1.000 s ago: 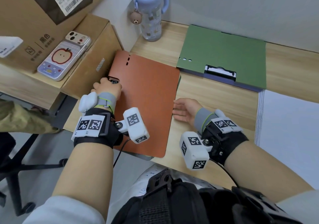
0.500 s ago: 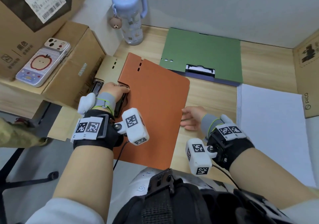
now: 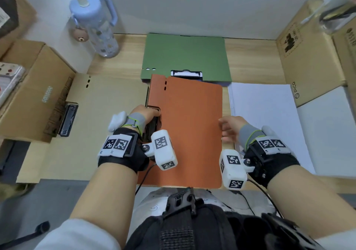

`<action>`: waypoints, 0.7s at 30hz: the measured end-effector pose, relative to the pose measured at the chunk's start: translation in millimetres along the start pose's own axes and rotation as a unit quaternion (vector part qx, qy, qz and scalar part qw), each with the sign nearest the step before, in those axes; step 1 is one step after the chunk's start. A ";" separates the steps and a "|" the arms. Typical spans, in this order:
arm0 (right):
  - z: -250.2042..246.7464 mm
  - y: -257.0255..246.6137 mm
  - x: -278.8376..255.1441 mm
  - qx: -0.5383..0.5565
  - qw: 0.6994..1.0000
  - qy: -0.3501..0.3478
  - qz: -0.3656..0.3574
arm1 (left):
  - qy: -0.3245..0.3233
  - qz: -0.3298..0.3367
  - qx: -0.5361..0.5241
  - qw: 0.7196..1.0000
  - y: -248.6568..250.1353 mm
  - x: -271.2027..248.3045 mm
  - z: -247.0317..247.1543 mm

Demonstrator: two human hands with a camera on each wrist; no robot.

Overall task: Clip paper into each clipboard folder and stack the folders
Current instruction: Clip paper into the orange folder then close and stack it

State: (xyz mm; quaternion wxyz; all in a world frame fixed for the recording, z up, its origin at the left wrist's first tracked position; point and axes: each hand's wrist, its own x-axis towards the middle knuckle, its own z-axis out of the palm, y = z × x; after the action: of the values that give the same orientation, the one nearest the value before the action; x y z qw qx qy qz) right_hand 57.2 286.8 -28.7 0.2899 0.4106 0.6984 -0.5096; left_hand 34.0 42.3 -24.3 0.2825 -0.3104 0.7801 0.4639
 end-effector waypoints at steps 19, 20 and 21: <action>-31.3 -6.8 2.3 0.056 0.998 -0.003 -0.034 | -0.024 -0.035 0.047 0.998 -0.6 6.8 29.6; -33.0 -9.2 1.4 0.074 0.996 -0.014 -0.040 | -0.024 -0.033 0.051 0.998 3.0 3.0 29.3; -34.5 -12.2 -0.7 0.088 0.995 -0.026 -0.045 | -0.025 -0.030 0.055 0.998 6.9 -2.7 29.0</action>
State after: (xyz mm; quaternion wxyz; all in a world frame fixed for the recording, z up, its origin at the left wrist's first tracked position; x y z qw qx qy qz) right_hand 47.4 317.7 -11.5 0.2474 0.3895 0.6607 -0.5921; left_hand 35.0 71.6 -30.4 0.3324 -0.3055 0.7875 0.4196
